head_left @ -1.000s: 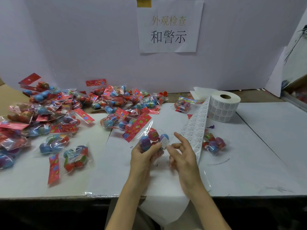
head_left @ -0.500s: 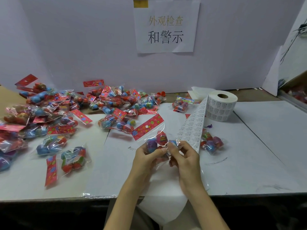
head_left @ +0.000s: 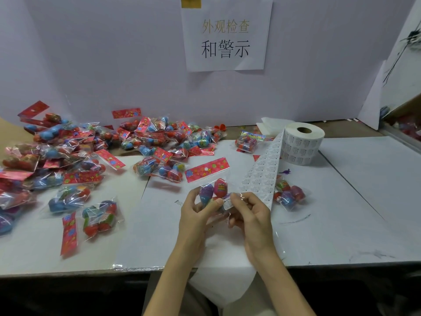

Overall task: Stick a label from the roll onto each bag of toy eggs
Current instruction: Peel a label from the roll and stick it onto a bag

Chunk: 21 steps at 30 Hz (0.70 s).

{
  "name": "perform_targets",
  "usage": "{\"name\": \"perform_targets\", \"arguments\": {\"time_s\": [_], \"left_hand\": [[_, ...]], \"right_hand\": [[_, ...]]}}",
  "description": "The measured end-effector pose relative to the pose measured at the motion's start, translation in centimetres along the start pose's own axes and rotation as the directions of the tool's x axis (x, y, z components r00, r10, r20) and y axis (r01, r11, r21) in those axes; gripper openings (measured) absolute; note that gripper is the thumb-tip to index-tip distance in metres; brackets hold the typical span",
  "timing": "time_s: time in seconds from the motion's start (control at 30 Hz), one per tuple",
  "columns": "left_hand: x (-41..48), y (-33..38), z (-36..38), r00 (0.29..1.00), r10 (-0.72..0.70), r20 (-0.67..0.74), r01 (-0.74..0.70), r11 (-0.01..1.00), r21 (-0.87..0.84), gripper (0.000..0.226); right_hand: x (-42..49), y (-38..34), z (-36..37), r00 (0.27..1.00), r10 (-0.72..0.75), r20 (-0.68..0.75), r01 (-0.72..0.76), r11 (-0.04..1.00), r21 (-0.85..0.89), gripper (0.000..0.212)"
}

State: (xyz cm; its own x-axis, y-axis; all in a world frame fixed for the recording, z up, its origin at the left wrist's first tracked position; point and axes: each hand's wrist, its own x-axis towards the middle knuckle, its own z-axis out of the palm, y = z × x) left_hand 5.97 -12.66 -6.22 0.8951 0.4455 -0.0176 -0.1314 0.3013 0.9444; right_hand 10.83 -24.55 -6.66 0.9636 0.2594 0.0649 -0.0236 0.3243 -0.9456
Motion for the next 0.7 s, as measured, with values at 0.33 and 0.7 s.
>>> {"name": "perform_targets", "arguments": {"time_s": [0.33,0.7], "left_hand": [[-0.49,-0.59,0.54,0.99,0.116,-0.082,-0.103,0.984,0.142,0.058],[-0.7,-0.62,-0.01,0.994,0.107,-0.014,-0.104,0.985,0.135,0.053]], "right_hand": [[0.04,0.11,0.42,1.0,0.014,0.007,-0.013,0.995,-0.103,0.019],[0.26,0.75,0.31,0.999,-0.019,-0.044,0.012,0.989,-0.149,0.033]]}}
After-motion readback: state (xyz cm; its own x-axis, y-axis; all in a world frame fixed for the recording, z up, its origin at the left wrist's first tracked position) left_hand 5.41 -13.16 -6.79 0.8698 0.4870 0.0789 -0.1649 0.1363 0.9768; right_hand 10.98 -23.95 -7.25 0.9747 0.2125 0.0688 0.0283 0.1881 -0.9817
